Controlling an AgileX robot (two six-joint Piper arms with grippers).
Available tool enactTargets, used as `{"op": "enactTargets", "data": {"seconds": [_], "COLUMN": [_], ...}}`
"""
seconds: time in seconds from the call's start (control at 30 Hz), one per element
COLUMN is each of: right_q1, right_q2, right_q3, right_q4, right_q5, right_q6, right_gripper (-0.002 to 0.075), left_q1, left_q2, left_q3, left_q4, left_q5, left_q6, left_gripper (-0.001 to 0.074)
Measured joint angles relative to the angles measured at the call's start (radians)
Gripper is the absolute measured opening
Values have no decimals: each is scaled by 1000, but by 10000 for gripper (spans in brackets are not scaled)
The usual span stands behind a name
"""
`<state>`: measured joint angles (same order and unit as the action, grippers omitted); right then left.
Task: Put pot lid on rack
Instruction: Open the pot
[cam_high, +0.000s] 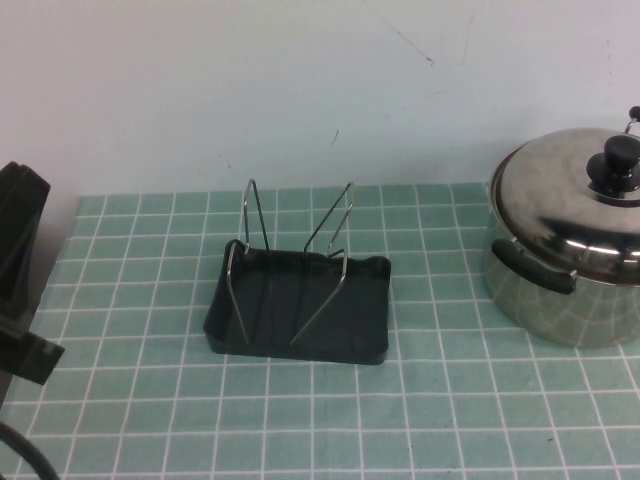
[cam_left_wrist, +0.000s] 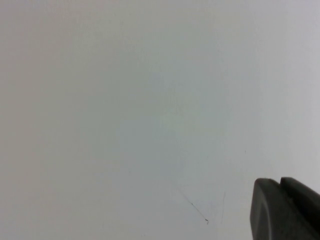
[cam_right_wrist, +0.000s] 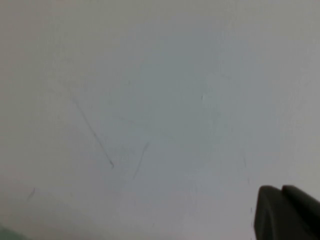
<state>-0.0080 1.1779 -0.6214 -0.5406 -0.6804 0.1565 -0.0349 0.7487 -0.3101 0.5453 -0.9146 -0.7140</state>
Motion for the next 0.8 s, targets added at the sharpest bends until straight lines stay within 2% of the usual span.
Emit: {"op": "enactTargets", "data": {"seconds": [0.23, 0.3, 0.37, 0.53, 0.6, 0.7, 0.8], "right_q1": [0, 0, 0, 0, 0, 0, 0], "right_q2": [247, 296, 336, 400, 428, 471, 506], "right_q3": [-71, -88, -101, -128, -149, -167, -174], "right_q4": [47, 42, 42, 27, 15, -4, -9], "right_q5": [-4, -10, -46, -113, -98, -74, -65], "right_q6": [-35, -13, 1, 10, 10, 10, 10], "right_gripper": [1, 38, 125, 435, 525, 572, 587], "left_q1": [0, 0, 0, 0, 0, 0, 0], "left_q2": [52, 54, 56, 56, 56, 56, 56], "left_q3": [0, 0, 0, 0, 0, 0, 0], "left_q4": [-29, -29, -25, -1, 4, 17, 49], "left_q5": [4, 11, 32, 72, 80, 84, 92], "left_q6": [20, 20, 20, 20, 20, 15, -6], "left_gripper": [-3, -3, -3, -3, -3, -3, -3]}}
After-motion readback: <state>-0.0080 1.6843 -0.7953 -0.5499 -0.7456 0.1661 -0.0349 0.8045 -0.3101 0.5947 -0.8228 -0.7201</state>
